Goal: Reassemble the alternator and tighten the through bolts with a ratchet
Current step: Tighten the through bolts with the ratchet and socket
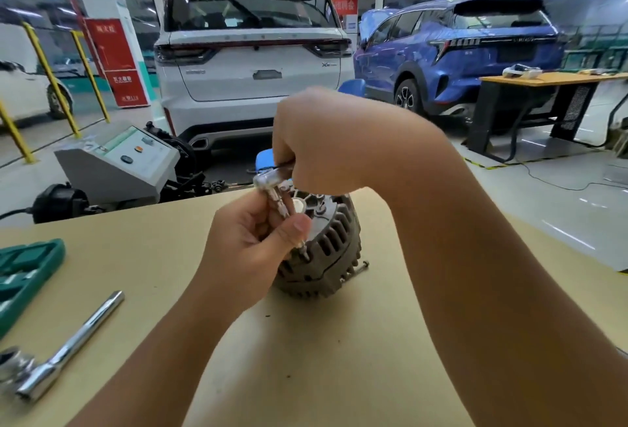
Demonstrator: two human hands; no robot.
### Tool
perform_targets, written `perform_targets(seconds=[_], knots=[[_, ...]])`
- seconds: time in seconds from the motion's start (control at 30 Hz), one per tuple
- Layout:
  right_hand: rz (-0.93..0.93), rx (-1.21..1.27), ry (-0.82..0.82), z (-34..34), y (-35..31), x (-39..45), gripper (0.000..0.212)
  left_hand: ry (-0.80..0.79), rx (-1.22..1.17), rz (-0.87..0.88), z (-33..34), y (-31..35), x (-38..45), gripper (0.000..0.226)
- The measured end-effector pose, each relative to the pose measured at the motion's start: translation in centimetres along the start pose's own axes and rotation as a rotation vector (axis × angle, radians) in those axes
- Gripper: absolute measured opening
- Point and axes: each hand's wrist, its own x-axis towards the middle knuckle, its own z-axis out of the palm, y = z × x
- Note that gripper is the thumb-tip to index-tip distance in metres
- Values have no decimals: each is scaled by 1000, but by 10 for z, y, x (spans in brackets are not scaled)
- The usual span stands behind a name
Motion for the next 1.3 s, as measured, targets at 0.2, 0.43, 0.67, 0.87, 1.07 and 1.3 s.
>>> perform_targets(seconds=[0.2, 0.43, 0.67, 0.87, 1.07, 1.3], knots=[[-152, 46, -277, 1, 13, -15, 7, -150, -8, 35, 11, 3, -10, 21], [-103, 281, -271, -19, 37, -32, 16, -151, -49, 43, 9, 9, -14, 13], [-104, 210, -192, -20, 24, -38, 15, -187, -94, -84, -13, 11, -11, 19], [-101, 91, -83, -16, 6, -33, 22, -210, 64, -85, -9, 14, -13, 25], [-109, 133, -112, -16, 10, -34, 18, -175, 129, -47, -2, 14, -17, 26], [-126, 10, -93, -12, 14, -21, 28, -176, 124, -29, -2, 13, -17, 22]])
